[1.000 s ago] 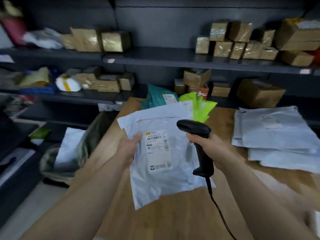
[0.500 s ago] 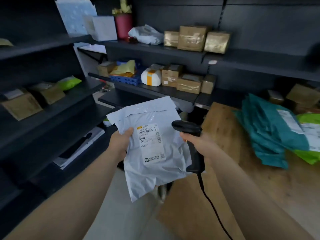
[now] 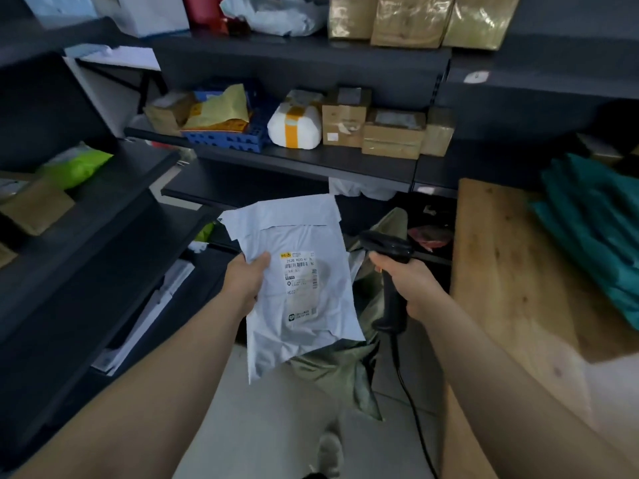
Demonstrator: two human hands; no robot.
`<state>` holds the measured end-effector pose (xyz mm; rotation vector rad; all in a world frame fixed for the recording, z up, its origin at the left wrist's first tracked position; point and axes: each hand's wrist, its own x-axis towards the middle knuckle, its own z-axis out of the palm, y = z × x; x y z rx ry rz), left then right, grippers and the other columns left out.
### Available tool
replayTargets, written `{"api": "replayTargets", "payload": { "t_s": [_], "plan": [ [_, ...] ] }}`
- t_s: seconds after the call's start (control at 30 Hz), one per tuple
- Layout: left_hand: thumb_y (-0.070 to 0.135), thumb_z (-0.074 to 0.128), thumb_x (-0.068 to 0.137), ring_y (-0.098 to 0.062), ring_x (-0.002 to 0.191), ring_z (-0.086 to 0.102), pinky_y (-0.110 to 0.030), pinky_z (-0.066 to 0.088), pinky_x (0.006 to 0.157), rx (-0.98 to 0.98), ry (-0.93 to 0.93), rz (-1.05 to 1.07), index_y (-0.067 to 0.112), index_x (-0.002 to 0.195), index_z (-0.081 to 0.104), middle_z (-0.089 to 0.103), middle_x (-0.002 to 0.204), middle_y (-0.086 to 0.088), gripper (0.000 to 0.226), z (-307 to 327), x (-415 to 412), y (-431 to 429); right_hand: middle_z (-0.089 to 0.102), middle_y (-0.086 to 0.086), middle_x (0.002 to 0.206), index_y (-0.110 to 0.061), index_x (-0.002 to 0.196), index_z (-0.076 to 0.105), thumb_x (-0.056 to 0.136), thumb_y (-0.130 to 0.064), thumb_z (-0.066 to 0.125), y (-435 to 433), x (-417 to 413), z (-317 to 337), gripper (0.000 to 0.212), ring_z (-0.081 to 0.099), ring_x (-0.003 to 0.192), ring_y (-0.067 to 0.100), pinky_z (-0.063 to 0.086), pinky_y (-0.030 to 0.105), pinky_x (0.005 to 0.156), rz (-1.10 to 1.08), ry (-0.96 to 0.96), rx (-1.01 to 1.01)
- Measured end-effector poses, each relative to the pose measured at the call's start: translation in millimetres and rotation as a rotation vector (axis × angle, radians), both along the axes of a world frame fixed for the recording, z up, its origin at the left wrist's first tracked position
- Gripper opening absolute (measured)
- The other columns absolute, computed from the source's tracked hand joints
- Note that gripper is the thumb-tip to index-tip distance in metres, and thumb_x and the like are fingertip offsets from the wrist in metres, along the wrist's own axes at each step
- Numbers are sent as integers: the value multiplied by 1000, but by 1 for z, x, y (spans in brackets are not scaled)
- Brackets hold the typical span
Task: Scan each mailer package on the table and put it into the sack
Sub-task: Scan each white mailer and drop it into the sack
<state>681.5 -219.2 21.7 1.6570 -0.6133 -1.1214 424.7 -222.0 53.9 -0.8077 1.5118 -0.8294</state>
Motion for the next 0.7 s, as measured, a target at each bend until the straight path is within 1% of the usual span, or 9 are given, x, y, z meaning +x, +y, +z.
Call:
{"api": "replayTargets", "payload": {
  "t_s": [0.07, 0.17, 0.27, 0.33, 0.4, 0.47, 0.57, 0.63, 0.7],
  "plan": [
    [17, 62, 93, -23, 97, 63, -36, 51, 88, 25, 7, -37, 10, 117, 61, 67, 96, 0, 25, -13, 0, -32, 67, 13, 115, -7, 117, 67, 75, -47, 80, -28, 5, -16, 59, 61, 110, 34, 49, 48, 99, -40, -28, 28],
    [17, 64, 91, -26, 104, 64, -44, 49, 98, 62, 24, -100, 9, 116, 62, 68, 109, -7, 26, -38, -2, -80, 69, 11, 107, -7, 114, 68, 79, -41, 79, -61, 12, -38, 50, 64, 98, 28, 53, 42, 89, -88, -20, 49],
    [17, 63, 93, -24, 102, 64, -40, 50, 96, 108, 47, -177, 9, 117, 61, 67, 108, -5, 25, -67, -10, -116, 69, 10, 96, -7, 100, 69, 81, -36, 77, -84, 15, -60, 36, 65, 87, 24, 52, 36, 77, -121, -2, 94],
    [18, 61, 94, -23, 100, 62, -37, 50, 94, 145, 46, -224, 10, 117, 60, 65, 107, -3, 25, -88, -16, -133, 69, 10, 95, -6, 102, 70, 79, -37, 79, -93, 17, -75, 40, 66, 89, 26, 53, 38, 80, -160, 4, 127],
    [18, 60, 94, -24, 103, 62, -39, 49, 96, 179, 51, -279, 10, 121, 59, 65, 111, -3, 28, -110, -19, -147, 69, 9, 96, -6, 106, 70, 77, -38, 81, -99, 18, -89, 44, 66, 92, 27, 53, 40, 83, -196, 0, 141],
    [17, 59, 94, -24, 105, 62, -40, 48, 99, 220, 39, -352, 10, 125, 58, 65, 115, -4, 32, -134, -20, -159, 70, 6, 92, -9, 104, 71, 78, -35, 80, -102, 19, -101, 38, 66, 89, 25, 52, 41, 85, -223, 5, 142],
    [22, 61, 92, -23, 106, 60, -38, 46, 99, 281, -24, -474, 13, 127, 58, 64, 116, 0, 36, -177, -17, -172, 70, 7, 86, -11, 93, 70, 84, -28, 76, -100, 23, -115, 21, 67, 85, 24, 54, 41, 84, -260, 22, 145],
    [31, 65, 87, -23, 107, 62, -44, 47, 101, 313, -71, -551, 17, 127, 57, 66, 117, 0, 43, -211, -11, -177, 68, 11, 85, -9, 91, 69, 84, -26, 76, -96, 26, -125, 19, 65, 83, 25, 52, 38, 77, -270, 51, 136],
    [34, 67, 83, -27, 107, 63, -48, 49, 99, 341, -125, -590, 16, 127, 56, 66, 118, -5, 49, -247, -6, -181, 69, 12, 86, -10, 92, 70, 84, -27, 76, -93, 28, -132, 20, 66, 83, 26, 53, 39, 76, -283, 74, 126]
  ]
}}
